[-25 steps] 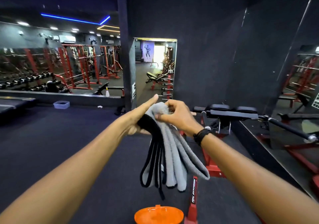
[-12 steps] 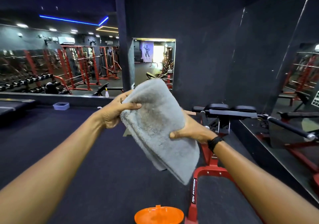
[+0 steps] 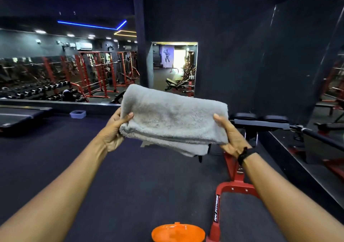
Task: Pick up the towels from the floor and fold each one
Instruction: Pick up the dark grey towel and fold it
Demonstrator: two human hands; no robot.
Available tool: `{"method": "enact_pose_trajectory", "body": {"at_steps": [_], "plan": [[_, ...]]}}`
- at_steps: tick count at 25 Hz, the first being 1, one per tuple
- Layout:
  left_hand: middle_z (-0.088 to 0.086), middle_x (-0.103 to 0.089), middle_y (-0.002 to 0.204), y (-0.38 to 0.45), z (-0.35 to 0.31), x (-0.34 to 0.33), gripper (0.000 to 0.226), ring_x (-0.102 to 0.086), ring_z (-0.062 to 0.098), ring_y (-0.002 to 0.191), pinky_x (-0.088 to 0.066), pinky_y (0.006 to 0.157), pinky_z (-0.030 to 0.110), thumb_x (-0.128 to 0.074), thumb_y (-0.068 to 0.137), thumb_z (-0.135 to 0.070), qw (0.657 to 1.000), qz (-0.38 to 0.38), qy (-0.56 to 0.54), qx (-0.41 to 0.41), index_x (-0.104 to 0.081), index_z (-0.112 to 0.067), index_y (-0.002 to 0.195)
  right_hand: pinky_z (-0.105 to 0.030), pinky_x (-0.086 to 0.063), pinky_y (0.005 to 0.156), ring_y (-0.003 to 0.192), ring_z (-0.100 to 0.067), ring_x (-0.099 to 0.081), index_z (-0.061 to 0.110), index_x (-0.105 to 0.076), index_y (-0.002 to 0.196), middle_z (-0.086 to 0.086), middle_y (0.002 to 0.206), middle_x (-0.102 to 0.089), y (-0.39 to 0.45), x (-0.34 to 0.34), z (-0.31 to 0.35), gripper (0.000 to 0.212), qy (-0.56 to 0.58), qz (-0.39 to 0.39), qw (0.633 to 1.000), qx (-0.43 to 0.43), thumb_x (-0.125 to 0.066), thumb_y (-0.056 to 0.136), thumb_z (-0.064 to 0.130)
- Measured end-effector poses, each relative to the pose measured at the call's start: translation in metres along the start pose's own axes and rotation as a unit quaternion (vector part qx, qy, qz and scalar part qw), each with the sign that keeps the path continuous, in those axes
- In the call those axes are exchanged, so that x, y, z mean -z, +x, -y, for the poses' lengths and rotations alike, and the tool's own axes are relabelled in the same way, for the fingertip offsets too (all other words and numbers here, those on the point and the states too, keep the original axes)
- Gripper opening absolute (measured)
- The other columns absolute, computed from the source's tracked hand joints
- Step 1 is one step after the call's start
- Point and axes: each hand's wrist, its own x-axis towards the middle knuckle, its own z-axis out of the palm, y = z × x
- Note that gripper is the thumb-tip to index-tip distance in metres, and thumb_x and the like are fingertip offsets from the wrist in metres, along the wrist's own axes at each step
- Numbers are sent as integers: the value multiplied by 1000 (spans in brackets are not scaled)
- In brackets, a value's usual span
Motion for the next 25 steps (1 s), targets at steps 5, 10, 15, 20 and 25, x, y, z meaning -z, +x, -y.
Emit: {"method": "enact_pose_trajectory", "body": {"at_steps": [5, 10, 15, 20, 25], "plan": [[6, -69, 103, 2, -11, -3, 54, -71, 14, 80, -58, 62, 26, -79, 68, -18, 997, -28, 66, 25, -59, -14, 117, -43, -54, 92, 108, -28, -65, 2, -62, 120, -16, 116, -68, 15, -22, 4, 48, -139, -63, 988, 33, -75, 75, 15], [8, -64, 123, 18, -21, -2, 51, -64, 17, 102, -52, 87, 39, -78, 75, -20, 967, -59, 239, 63, -56, -22, 121, -44, -54, 92, 100, -24, -69, 1, -65, 112, -13, 107, -72, 36, -23, 43, 41, -243, -86, 964, 72, -79, 75, 14], [2, -51, 128, 33, -13, -14, 62, -52, 16, 114, -44, 92, 32, -76, 79, -33, 894, -75, 439, 48, -47, -23, 132, -32, -54, 87, 101, -18, -67, 13, -62, 111, -2, 106, -70, 65, -18, 55, 49, -414, -75, 905, 67, -85, 68, 16], [0, -50, 135, 32, 40, -7, 71, -48, 16, 123, -41, 96, 29, -78, 74, -44, 836, -62, 538, 87, -46, -26, 135, -35, -49, 93, 104, -19, -60, 19, -60, 113, 1, 112, -65, 78, 34, 23, 59, -577, -111, 809, 14, -87, 62, 35], [4, -57, 130, 38, 127, 28, 67, -56, 20, 115, -45, 101, 39, -79, 71, -45, 795, 6, 581, 174, -52, -24, 129, -39, -46, 96, 112, -28, -56, 9, -58, 119, -10, 120, -63, 83, 101, -37, 70, -640, -138, 750, -92, -86, 62, 39]]}}
